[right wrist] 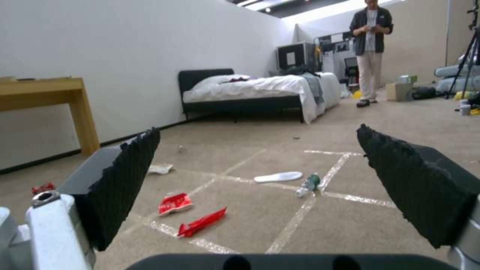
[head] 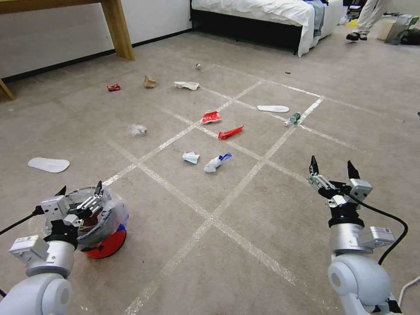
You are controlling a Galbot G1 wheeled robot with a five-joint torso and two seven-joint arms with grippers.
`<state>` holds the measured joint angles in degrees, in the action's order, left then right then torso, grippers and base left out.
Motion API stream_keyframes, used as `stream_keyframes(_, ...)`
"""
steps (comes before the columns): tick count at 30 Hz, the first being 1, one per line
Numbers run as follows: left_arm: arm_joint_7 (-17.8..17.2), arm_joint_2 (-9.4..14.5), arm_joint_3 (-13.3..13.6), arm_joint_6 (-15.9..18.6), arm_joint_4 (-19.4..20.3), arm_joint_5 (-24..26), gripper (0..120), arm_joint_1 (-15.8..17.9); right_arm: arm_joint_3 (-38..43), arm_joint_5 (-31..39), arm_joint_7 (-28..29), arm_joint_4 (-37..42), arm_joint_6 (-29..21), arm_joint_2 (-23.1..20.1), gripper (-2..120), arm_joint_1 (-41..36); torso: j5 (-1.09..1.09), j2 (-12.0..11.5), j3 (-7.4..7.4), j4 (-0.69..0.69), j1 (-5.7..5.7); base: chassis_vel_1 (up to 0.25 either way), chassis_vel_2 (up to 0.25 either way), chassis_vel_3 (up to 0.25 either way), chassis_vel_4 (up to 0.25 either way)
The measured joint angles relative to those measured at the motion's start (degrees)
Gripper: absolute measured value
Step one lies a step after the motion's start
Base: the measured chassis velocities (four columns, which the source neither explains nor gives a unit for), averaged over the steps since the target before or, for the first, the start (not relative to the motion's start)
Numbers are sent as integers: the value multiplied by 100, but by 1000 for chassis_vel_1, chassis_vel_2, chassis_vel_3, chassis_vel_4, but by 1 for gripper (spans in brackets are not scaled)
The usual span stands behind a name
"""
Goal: Pick up the trash bin and place the garbage on the floor into it.
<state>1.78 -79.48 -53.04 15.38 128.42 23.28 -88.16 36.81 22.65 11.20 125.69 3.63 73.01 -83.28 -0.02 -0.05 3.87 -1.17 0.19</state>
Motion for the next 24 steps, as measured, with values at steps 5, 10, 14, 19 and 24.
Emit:
stream_keyframes(5,-124,292,-148,246,-106,482,100,-109,-8,16,8,18,-15,-49,100,-40,0,0,0,0,0,0,0,0,0)
stream_keyframes(10,-208,631,-342,575,-220,974,100,-176,-11,16,9,18,0,-54,100,-45,0,0,0,0,0,0,0,0,0)
stream_keyframes(14,-273,1524,-908,1090,-870,2186,100,-248,-19,15,13,75,6,-64,100,-70,-2,0,0,0,0,0,0,0,0)
stream_keyframes(19,-263,1925,-1087,1281,-1398,2677,100,-237,-7,12,15,108,6,-72,100,-89,1,0,0,0,0,0,0,0,0)
stream_keyframes(24,-105,2586,-952,1496,-2446,3284,100,20,72,2,18,199,-19,-76,100,-138,-1,0,0,0,0,0,0,0,0)
